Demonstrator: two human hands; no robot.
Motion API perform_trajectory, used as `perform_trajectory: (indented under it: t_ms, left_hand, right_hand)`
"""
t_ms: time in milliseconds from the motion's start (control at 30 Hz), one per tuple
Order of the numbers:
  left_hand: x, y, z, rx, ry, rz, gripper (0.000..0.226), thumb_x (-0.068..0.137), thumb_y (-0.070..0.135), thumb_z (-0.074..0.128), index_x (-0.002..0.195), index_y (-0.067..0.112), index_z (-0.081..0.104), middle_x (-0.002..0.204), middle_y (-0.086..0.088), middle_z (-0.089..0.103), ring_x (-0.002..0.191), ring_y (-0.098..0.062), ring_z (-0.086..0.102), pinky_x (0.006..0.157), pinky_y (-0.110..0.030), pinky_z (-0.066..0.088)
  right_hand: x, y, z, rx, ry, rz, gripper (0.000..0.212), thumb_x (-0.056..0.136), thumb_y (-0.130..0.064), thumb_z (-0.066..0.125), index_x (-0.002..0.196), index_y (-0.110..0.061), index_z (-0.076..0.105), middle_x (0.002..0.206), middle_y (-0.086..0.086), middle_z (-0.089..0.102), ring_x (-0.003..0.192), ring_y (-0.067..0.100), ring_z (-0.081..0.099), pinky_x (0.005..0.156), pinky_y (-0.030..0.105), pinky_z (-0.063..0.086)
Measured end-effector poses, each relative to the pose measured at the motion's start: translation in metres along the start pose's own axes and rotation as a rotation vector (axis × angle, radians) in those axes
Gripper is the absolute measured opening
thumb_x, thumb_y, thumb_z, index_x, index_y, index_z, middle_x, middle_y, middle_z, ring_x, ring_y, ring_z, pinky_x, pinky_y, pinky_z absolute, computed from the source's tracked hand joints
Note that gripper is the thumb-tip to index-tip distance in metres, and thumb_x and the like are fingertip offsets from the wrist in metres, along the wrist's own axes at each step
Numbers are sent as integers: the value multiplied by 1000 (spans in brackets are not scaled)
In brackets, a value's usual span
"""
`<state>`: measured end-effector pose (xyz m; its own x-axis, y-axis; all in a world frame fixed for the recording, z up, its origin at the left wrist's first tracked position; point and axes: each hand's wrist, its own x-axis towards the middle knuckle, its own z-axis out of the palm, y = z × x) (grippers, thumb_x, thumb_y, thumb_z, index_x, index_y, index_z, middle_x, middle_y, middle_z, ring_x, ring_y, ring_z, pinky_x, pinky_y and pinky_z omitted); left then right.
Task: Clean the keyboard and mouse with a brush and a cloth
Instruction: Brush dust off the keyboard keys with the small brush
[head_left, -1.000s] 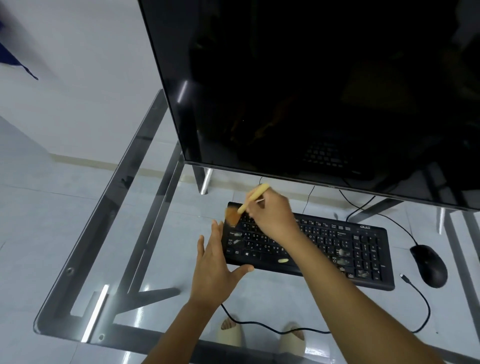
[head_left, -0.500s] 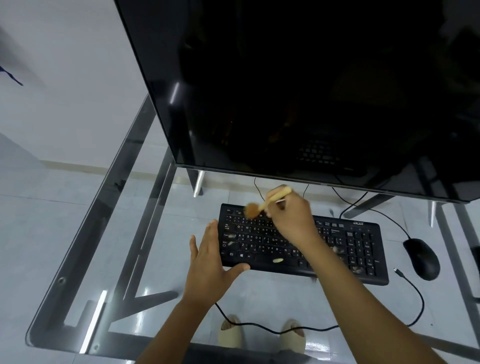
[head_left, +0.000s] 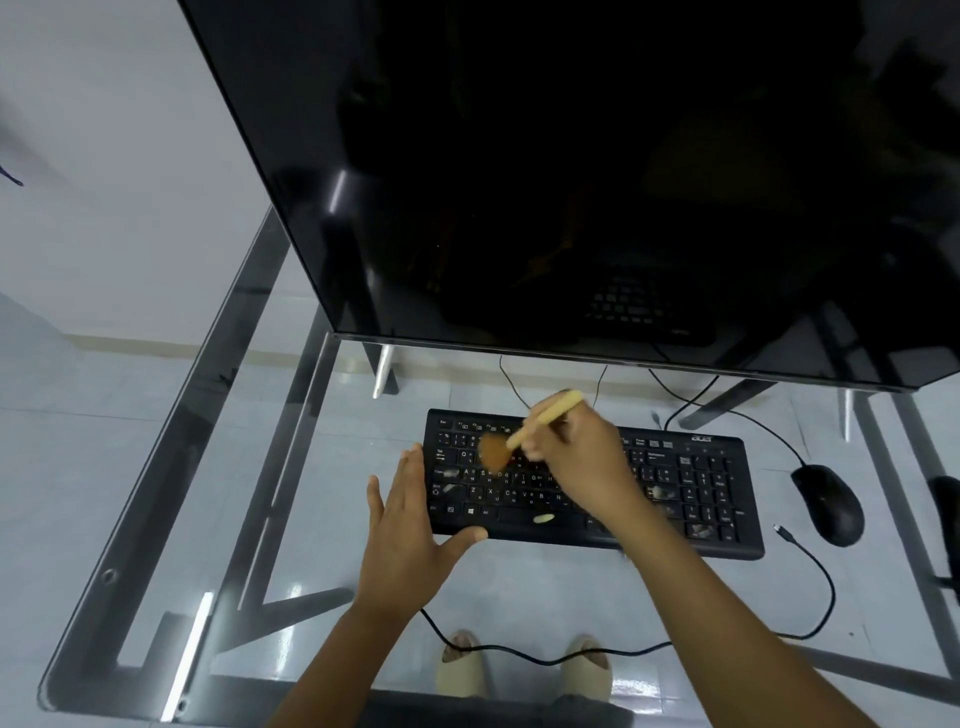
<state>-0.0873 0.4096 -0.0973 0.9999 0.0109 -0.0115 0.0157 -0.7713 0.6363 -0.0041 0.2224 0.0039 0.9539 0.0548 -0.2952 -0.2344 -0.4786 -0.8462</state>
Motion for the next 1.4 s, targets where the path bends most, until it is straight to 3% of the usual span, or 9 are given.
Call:
perform_trajectory:
  t_ms: [167,300,433,567,700,833,967,1267,1400]
  left_hand:
    - [-1,-1,-1,5,8,17,107,73,77,50,150,17,6,156,-1,25,146,-14,16,118,-47,-2]
    - [-1,3,-2,-7,0,5,105,72,76,51,149,20,7,155,2,26,145,-13,17,118,-45,-5]
    - [-2,-2,0,24,-1,16,106,73,76,49,150,18,4,156,-1,25,145,-14,15,117,-43,-6]
    - [-3,0,-3,13,-2,22,96,80,74,45,150,18,10,156,0,24,146,-12,14,117,-41,-5]
    - [-8,6,-12,58,141,182,55,94,45,48,136,11,46,149,-4,38,142,-16,28,118,-51,14]
    - [-18,25,-4,-16,195,314,32,91,22,58,120,10,62,137,-4,51,132,-16,42,111,-49,33]
    - [-32,34,23,-11,99,350,33,92,21,55,123,9,62,141,-3,48,137,-14,36,108,-42,38]
    - [-29,33,42,49,65,361,35,97,20,47,128,8,58,141,-5,48,140,-17,32,114,-45,28]
    - [-30,33,44,77,73,346,35,96,22,47,126,9,60,139,-6,51,139,-16,34,114,-43,28]
  right_hand:
    - [-4,-4,-2,-5,-201,69,6,93,-15,61,98,-12,62,82,4,72,70,12,72,63,20,57]
    - [-5,-5,0,-63,147,-110,3,92,-16,62,93,-13,62,77,-8,67,70,7,65,60,14,50]
    - [-10,-6,6,-92,-202,-71,7,92,-16,62,98,-18,61,83,0,70,72,7,69,66,24,57]
    - [-7,-3,5,5,198,-203,11,91,-7,59,89,-18,60,81,-2,68,68,2,64,60,15,50]
    - [-11,-1,4,-43,-77,-79,7,91,-15,63,88,-21,61,81,0,70,71,11,68,65,26,58]
    - [-8,8,-12,59,359,-132,21,93,-7,57,88,-27,57,83,-5,68,70,7,64,59,20,49]
    - [-14,20,-15,146,99,31,9,94,-11,59,95,-19,59,85,6,71,75,15,71,71,27,59]
    - [-20,37,-37,-19,397,-48,10,91,-7,60,95,-17,60,84,4,69,76,19,69,67,26,56]
    - [-23,32,-41,15,63,9,8,92,-9,61,94,-17,61,86,7,70,76,18,70,72,31,60]
